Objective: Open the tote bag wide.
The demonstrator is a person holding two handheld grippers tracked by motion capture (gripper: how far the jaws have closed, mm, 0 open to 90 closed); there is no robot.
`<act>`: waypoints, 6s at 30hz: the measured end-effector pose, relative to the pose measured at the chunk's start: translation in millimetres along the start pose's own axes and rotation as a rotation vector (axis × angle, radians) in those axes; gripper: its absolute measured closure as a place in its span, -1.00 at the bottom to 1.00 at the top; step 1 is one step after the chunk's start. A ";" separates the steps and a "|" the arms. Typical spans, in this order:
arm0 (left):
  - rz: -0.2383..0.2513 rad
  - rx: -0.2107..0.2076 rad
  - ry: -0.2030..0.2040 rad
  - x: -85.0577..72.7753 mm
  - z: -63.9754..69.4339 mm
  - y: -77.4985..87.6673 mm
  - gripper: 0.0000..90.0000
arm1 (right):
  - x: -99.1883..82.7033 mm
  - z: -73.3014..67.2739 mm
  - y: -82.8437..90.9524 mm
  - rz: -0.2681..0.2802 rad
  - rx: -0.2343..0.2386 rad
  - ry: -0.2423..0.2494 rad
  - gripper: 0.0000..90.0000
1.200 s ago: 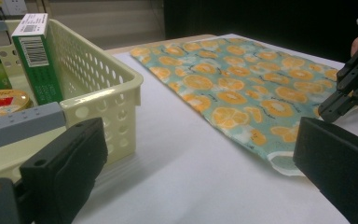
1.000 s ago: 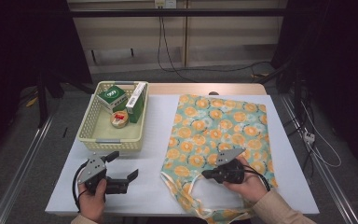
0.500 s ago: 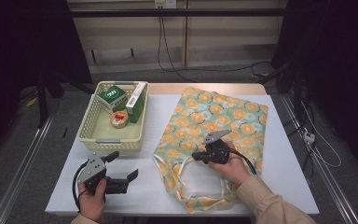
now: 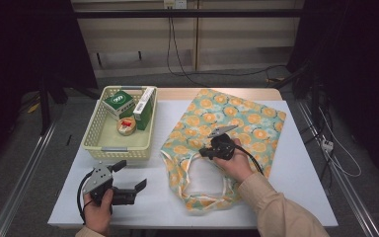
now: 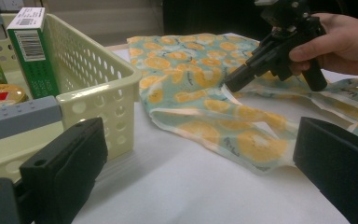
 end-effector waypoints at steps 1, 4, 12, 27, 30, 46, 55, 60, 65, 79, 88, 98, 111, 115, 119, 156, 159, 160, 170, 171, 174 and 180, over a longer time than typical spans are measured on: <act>0.000 0.000 0.003 0.0 0.3 -0.2 -0.94 | 1.0 0.8 -1.6 0.006 0.013 -0.011 1.00; 0.001 0.002 -0.002 0.5 0.2 -0.2 -0.94 | 3.8 2.5 -6.0 0.011 0.021 -0.020 1.00; -0.007 0.004 0.002 -0.4 1.3 -1.1 -0.94 | 3.8 -7.3 -17.7 -0.010 0.049 -0.008 0.78; -0.011 0.007 -0.007 -1.0 0.8 0.7 -0.94 | -27.2 -28.2 43.7 -0.063 0.056 0.088 0.19; -0.015 0.009 -0.007 -1.5 1.6 0.4 -0.94 | -44.9 -30.9 53.4 -0.082 0.039 0.088 0.19; -0.018 0.010 -0.006 -1.8 2.0 0.5 -0.94 | -55.8 -33.0 45.4 -0.018 0.057 0.028 1.00; -0.020 0.012 -0.009 -2.4 1.5 2.0 -0.94 | -54.6 -41.9 37.8 -0.051 0.079 0.048 1.00; -0.020 0.012 -0.008 -1.9 1.8 1.7 -0.94 | -55.7 -43.2 37.0 -0.037 0.099 0.036 0.90; -0.017 0.013 -0.005 -1.5 1.0 2.1 -0.94 | -51.5 -46.1 41.4 0.004 0.109 0.033 0.53; -0.014 0.015 -0.007 -0.7 -0.8 2.3 -0.94 | -32.0 -67.7 45.5 0.100 0.162 0.070 -0.43; -0.008 0.021 -0.002 0.0 -2.2 3.8 -0.94 | -26.5 -95.1 29.6 0.081 0.234 0.125 -0.42; -0.001 0.034 0.008 0.3 -9.2 5.7 -0.94 | -33.9 -117.7 10.9 0.038 0.301 0.146 -0.36; 0.005 0.052 0.042 -1.6 -17.7 2.6 -0.95 | -38.8 -116.1 3.7 0.018 0.301 0.138 -0.17; 0.006 0.055 0.047 -1.8 -18.8 2.7 -0.95 | -39.6 -114.3 2.2 0.012 0.302 0.129 -0.07; 0.004 0.061 0.043 -2.1 -19.7 2.9 -0.95 | -41.2 -113.8 1.4 0.000 0.309 0.126 0.15; 0.011 0.049 0.037 -0.6 -15.0 3.0 -0.95 | -21.9 -97.2 39.5 0.107 0.340 0.065 1.00; 0.011 0.047 0.034 -0.6 -14.7 3.1 -0.95 | -19.0 -94.1 43.2 0.126 0.345 0.054 1.00; 0.011 0.048 0.036 -0.5 -14.9 3.2 -0.95 | -18.4 -92.9 44.3 0.125 0.343 0.055 1.00; 0.006 0.046 0.033 -1.4 -14.0 2.8 -0.95 | -8.3 -77.2 59.3 0.167 0.293 0.051 1.00; 0.005 0.045 0.028 -1.5 -14.1 2.9 -0.95 | -8.1 -75.2 59.9 0.168 0.287 0.049 1.00; 0.005 0.046 0.030 -1.2 -13.9 3.1 -0.95 | -8.4 -69.7 61.2 0.168 0.276 0.042 1.00; 0.003 0.046 0.031 -1.9 -14.0 2.5 -0.95 | -5.6 -59.9 66.5 0.187 0.255 0.037 1.00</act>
Point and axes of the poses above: each handheld gripper's, and its own axes: y roughly backward along the jaws, x roughly out of its top, z roughly to its right, the point moved 5 cm from there along -y, roughly forward along the jaws, and after that the axes turned 13 degrees about x, right-handed, at the moved point
